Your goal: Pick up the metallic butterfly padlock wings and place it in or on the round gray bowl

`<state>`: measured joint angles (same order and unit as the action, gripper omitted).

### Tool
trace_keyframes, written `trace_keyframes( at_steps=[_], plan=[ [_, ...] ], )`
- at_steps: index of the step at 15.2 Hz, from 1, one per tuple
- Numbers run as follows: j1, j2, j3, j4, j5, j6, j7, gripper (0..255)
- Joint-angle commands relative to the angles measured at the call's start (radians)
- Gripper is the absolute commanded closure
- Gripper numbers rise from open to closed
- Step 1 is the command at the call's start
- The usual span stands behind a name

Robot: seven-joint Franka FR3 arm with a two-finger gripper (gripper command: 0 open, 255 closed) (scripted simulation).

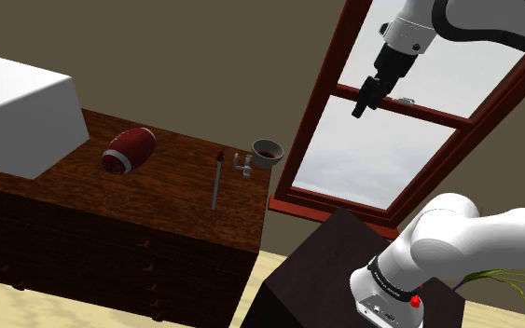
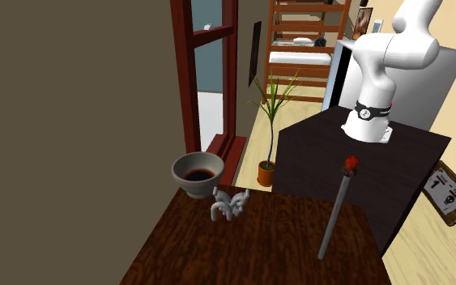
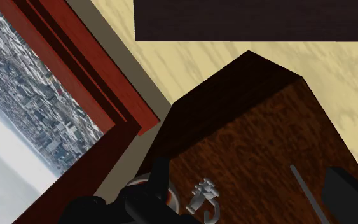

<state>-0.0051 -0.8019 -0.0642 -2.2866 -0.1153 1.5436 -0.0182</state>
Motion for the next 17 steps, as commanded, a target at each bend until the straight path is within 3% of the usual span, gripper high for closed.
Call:
trace_keyframes(
  at_steps=[1,9,17],
  plan=[
    [0.0,0.0,0.0,0.0,0.0,0.0,0.0,0],
    [0.0,0.192,-0.007,-0.08,0.006,0.255,0.049,0],
    [0.002,0.452,-0.015,-0.073,0.015,0.49,0.088,0]
  ],
)
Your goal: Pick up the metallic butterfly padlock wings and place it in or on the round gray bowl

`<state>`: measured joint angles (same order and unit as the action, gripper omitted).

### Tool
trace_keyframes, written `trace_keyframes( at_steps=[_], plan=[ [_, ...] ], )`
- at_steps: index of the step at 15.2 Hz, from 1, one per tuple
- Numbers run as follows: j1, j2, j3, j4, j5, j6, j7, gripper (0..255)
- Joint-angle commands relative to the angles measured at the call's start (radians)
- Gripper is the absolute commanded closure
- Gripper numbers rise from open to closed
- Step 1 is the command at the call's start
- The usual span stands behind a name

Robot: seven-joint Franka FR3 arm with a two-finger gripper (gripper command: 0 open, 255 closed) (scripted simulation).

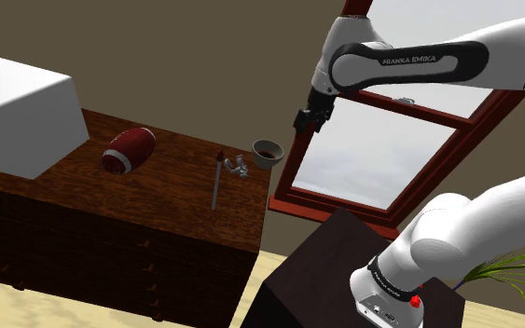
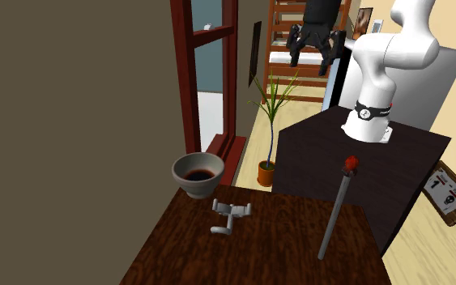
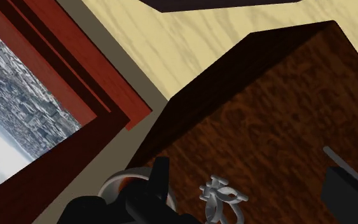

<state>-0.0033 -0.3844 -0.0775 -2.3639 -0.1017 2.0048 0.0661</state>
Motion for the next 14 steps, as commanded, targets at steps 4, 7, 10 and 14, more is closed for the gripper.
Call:
trace_keyframes(
  at_steps=[4,7,10,14],
  plan=[
    [0.001,0.18,-0.006,0.042,0.01,0.13,0.019,0],
    [0.001,0.294,-0.008,0.084,0.019,0.196,0.028,0],
    [0.0,0.41,-0.009,0.137,0.029,0.252,0.035,0],
    [-0.002,0.566,-0.009,0.226,0.046,0.311,0.042,0]
  ],
)
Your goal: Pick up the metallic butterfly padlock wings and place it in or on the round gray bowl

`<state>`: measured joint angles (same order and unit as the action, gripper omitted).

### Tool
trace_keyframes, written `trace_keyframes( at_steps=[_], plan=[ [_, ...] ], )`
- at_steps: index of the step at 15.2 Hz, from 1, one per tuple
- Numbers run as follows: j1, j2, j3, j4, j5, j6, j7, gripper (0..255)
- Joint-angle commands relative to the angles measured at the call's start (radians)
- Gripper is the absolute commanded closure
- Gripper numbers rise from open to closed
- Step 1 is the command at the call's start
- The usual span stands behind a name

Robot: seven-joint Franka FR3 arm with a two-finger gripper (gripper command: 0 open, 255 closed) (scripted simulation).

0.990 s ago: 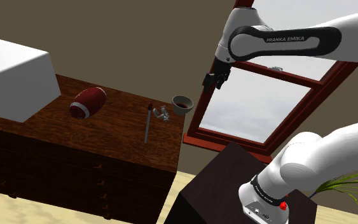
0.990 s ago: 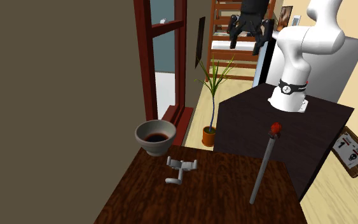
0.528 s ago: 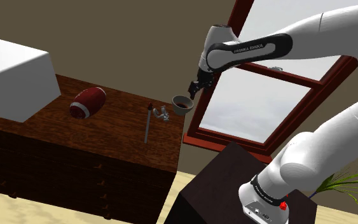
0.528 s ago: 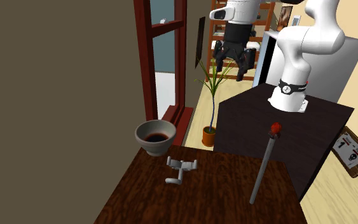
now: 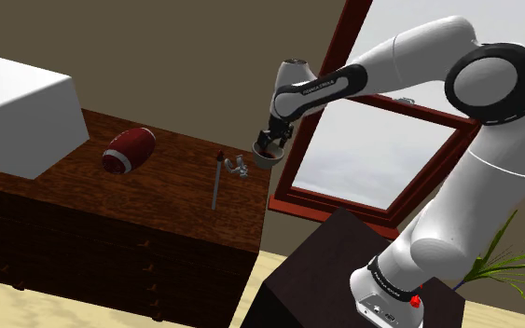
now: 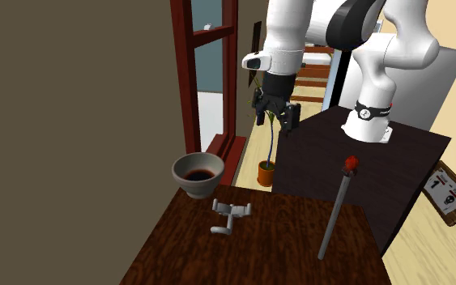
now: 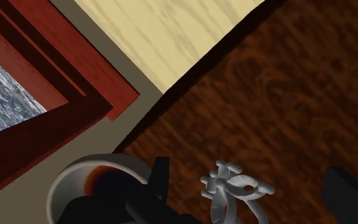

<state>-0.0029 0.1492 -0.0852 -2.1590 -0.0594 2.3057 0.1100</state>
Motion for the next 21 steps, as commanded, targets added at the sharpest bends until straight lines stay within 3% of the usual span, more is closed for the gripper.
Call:
trace_keyframes(
  at_steps=[1,14,21],
  plan=[
    [-0.004,0.072,-0.001,0.046,0.009,0.021,0.0,0],
    [-0.03,0.593,0.013,0.503,0.06,0.059,0.021,0],
    [-0.035,0.663,0.015,0.519,0.063,0.114,0.019,0]
  ],
)
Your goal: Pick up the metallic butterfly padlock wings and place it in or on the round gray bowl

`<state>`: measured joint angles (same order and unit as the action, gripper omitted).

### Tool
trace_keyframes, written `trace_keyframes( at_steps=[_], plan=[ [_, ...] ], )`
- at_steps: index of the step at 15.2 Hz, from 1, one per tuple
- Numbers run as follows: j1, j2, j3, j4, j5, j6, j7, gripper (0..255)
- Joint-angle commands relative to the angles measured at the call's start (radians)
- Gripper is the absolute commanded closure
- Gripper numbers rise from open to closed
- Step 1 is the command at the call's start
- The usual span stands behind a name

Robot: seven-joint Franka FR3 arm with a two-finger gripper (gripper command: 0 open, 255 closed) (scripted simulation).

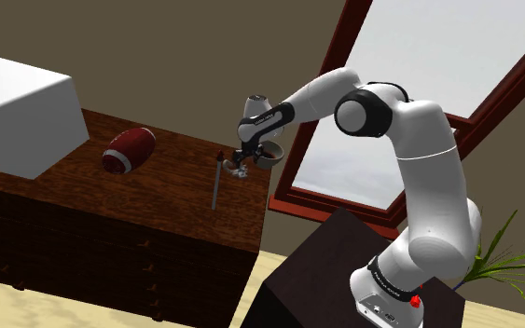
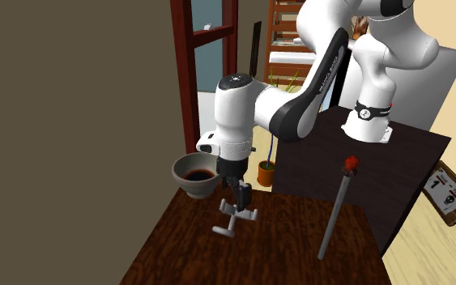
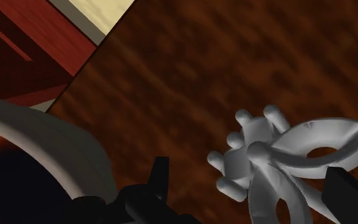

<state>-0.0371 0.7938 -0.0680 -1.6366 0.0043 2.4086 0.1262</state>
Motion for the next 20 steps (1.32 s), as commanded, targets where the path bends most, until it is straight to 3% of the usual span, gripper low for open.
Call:
trace_keyframes(
  at_steps=[1,9,10,20],
  plan=[
    [-0.001,0.025,-0.002,-0.002,-0.001,0.016,0.003,0],
    [-0.001,0.025,-0.002,-0.002,0.0,0.016,0.002,0],
    [0.001,0.026,-0.002,-0.001,0.0,0.015,0.004,255],
    [0.0,0.014,-0.002,-0.006,-0.001,0.009,0.002,255]
  ],
)
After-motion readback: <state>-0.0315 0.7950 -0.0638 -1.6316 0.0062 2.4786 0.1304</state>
